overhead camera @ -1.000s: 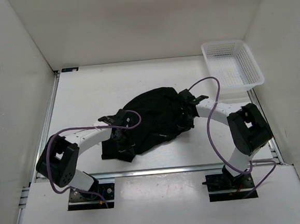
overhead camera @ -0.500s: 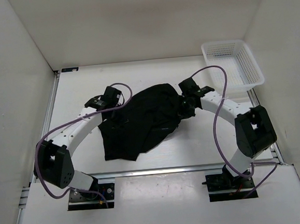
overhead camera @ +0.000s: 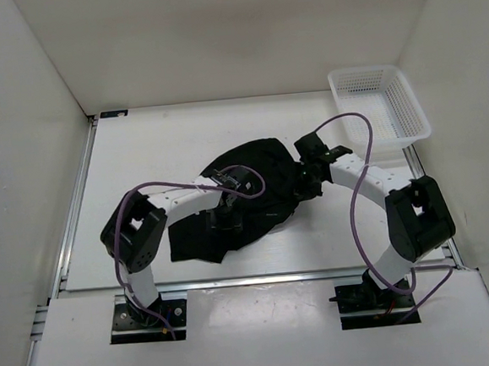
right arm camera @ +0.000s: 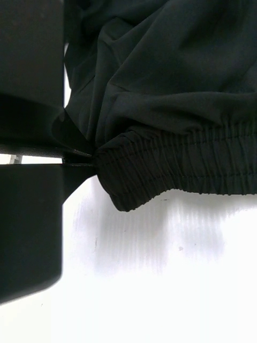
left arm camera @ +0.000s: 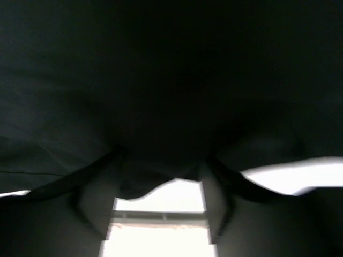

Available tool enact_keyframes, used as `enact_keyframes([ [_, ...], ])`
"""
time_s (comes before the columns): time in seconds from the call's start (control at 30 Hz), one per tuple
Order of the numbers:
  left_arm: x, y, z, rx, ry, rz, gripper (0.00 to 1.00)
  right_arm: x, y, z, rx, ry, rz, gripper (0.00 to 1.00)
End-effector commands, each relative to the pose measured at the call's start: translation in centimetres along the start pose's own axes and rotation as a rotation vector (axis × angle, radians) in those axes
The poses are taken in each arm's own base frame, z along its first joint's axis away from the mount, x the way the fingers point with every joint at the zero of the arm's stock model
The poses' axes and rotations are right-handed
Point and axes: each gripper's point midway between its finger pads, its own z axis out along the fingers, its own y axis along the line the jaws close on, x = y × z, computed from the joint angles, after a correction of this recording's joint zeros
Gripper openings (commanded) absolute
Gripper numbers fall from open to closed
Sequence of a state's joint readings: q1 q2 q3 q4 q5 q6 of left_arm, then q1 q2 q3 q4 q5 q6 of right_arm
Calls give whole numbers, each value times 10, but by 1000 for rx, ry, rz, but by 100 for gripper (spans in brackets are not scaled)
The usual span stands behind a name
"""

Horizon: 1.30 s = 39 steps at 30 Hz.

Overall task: Fold and stack the shorts
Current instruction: Flatten the shorts out

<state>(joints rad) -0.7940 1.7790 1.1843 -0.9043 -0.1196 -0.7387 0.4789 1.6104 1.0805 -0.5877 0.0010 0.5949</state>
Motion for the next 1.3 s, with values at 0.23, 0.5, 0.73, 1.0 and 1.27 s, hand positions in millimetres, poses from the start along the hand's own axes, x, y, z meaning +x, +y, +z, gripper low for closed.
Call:
enact_keyframes([
  [0.23,-29,30,-22,-200,-106,-27,10,-12,-7,-18,-7,-42,-14,0],
  [0.5,-127,86,-132,-141,-373,-175,10,-61,0,-29,-3,-109,-27,0],
  [0.73,-226,161,-280,-89,-727,-359,10,-198,67,-153,-162,-461,-98,0],
  [1.0,-209,161,-354,136,-889,-336,10,-194,63,-251,-199,-706,-123,0],
  [1.27,-86,106,-193,351,-516,-267,77,-49,-32,-164,-25,-553,21,35],
])
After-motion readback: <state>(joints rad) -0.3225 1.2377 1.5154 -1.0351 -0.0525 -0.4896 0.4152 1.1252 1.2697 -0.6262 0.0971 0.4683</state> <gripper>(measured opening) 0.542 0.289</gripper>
